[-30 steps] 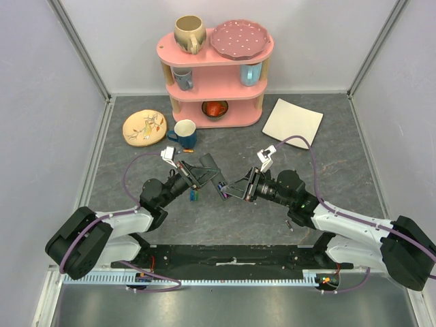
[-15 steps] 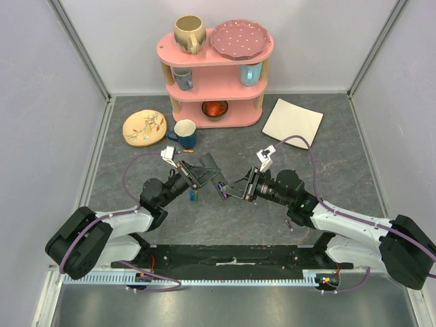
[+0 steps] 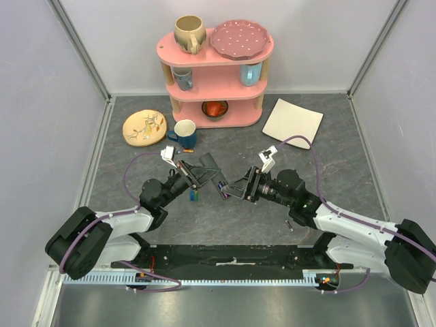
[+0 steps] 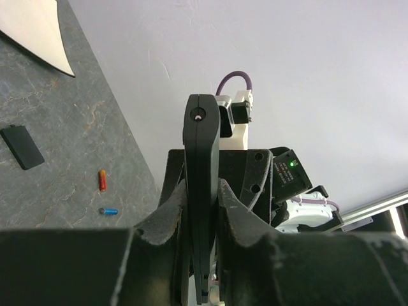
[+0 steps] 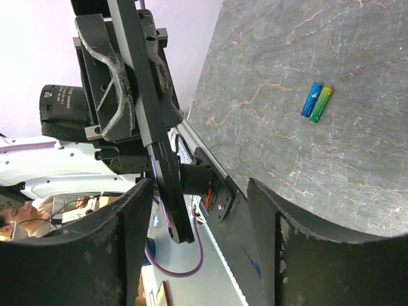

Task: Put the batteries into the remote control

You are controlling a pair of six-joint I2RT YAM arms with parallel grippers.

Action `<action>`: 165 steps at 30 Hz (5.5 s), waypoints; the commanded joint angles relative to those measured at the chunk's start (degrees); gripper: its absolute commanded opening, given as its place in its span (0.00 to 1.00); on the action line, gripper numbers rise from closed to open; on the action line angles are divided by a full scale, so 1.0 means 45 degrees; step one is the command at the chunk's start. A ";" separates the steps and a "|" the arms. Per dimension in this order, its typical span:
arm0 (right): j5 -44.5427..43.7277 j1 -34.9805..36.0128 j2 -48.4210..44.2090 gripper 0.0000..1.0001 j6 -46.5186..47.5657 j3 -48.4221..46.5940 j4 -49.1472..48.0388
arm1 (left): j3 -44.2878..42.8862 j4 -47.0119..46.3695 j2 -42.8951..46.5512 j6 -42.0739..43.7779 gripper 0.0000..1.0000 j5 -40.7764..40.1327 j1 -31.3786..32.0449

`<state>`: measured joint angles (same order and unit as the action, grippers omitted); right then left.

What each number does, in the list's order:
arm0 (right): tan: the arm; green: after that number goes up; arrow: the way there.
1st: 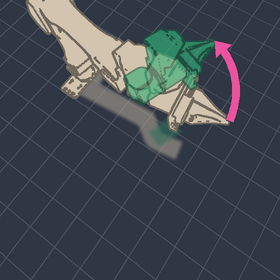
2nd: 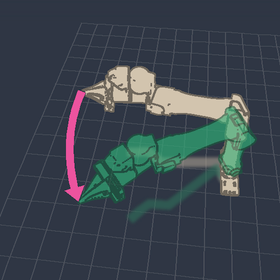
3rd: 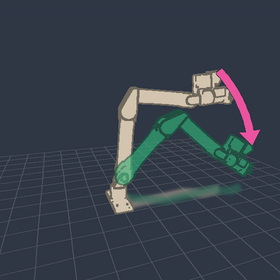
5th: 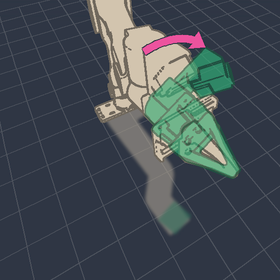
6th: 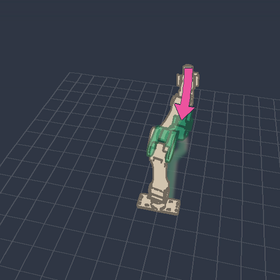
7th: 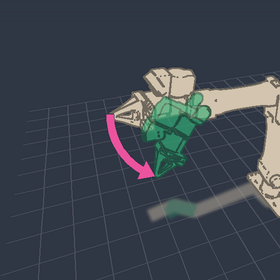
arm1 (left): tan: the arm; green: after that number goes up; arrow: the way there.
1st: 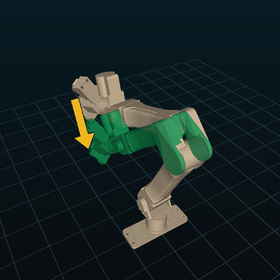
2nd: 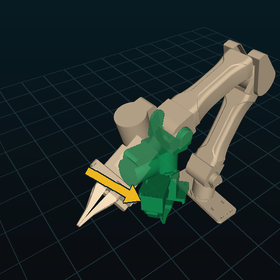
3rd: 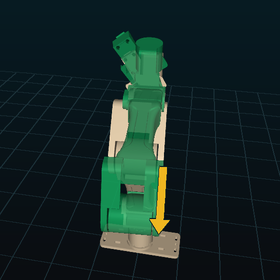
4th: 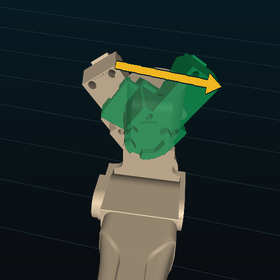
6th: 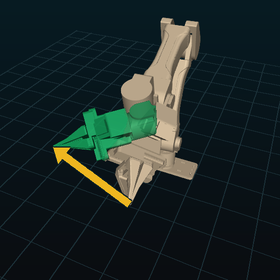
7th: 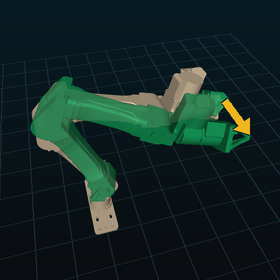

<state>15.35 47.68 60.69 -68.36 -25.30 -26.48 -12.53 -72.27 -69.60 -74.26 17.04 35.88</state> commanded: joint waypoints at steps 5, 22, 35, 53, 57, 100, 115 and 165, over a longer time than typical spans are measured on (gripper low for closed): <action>0.0006 -0.0322 -0.1239 0.77 0.1342 -0.1877 0.2386 | 0.0090 -0.5131 -0.0177 0.0408 0.02 0.0062 0.0074; -0.8539 -0.0635 -0.1220 0.77 0.7631 -0.5158 1.2151 | 0.0774 -0.4276 -0.0275 -0.0470 0.02 0.1952 -0.0413; -1.0311 -0.1922 0.0400 0.80 0.7478 -0.4906 1.3854 | 0.0850 -0.3196 -0.0236 -0.0823 0.02 0.4320 -0.0688; -0.6400 -0.7706 -0.0205 0.67 0.5952 -0.1429 1.2604 | 0.1105 -0.4467 -0.0255 -0.0939 0.02 0.4476 -0.0688; -0.6440 -0.7725 -0.0068 0.63 0.5991 -0.1136 1.2350 | 0.1164 -0.4448 -0.0294 -0.0939 0.02 0.4417 -0.0688; -0.4546 -0.8525 0.1144 0.15 0.5737 -0.0139 1.0923 | 0.1262 -0.4467 -0.0138 -0.1291 0.02 0.4241 -0.0688; -0.3856 -0.4746 0.1413 0.00 1.0540 -0.4431 1.2368 | 0.1379 -0.4370 -0.0255 -0.1096 0.02 0.4105 -0.0668; -0.4819 -0.1748 0.7686 0.49 1.0522 -0.8576 1.2933 | 0.1633 -0.3237 0.0643 -0.0470 0.02 0.3870 -0.0688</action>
<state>-7.33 39.29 95.48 -22.61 -58.70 26.68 -5.26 -74.02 -68.01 -78.59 34.59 32.97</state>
